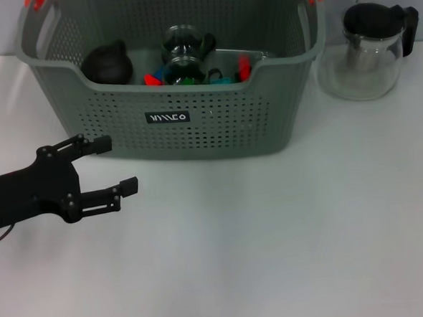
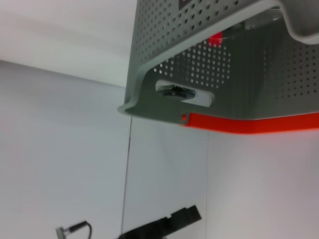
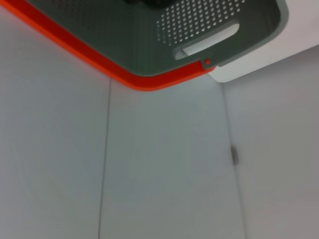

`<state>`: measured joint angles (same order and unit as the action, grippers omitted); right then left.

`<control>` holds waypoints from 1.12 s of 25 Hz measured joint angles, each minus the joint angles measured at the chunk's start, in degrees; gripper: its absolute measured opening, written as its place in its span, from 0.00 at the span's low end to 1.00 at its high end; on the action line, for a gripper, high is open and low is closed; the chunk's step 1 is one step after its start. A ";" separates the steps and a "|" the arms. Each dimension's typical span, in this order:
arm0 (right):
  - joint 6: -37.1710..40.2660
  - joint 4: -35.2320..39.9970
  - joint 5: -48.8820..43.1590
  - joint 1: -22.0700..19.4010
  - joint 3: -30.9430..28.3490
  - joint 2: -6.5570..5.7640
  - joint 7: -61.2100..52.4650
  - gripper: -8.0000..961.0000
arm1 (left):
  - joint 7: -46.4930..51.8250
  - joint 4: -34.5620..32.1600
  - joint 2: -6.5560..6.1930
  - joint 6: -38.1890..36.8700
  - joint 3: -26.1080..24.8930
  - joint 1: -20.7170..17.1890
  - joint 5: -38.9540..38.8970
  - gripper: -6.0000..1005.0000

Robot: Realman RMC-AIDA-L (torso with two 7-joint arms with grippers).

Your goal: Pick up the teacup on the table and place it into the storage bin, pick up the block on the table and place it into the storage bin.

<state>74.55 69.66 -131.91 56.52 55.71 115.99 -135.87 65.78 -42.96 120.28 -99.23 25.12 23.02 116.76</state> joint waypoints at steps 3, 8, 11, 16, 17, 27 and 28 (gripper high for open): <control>0.42 3.53 4.55 -3.24 -0.12 0.66 3.61 0.38 | 1.87 0.00 -0.18 -0.12 0.01 0.58 -0.05 0.88; 6.95 5.50 23.01 -11.92 -0.78 1.30 16.51 0.69 | 2.32 0.18 -0.04 -1.96 -0.06 0.88 -1.10 0.88; 13.03 1.64 31.88 -17.50 -0.65 1.69 26.76 0.81 | 1.95 1.75 -0.17 -4.91 0.06 1.53 -2.25 0.88; 21.88 -8.88 34.53 -25.02 -0.87 3.26 47.26 0.91 | 1.67 4.57 -0.54 -6.82 0.85 3.37 -1.67 0.88; 22.49 -11.07 34.16 -26.07 -0.70 3.35 50.38 0.93 | 1.73 4.81 -0.54 -6.68 1.33 3.64 -1.39 0.88; 17.00 -27.63 21.87 -27.05 -0.08 4.08 60.93 0.98 | 2.00 7.25 0.25 0.49 8.74 3.52 -0.96 0.88; 15.82 -28.51 21.02 -26.71 0.30 4.22 61.18 0.98 | 1.87 7.86 0.40 2.05 9.50 3.49 -0.88 0.88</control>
<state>90.38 41.15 -110.89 29.81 56.02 120.21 -74.69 67.65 -35.10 120.68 -97.18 34.62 26.51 115.88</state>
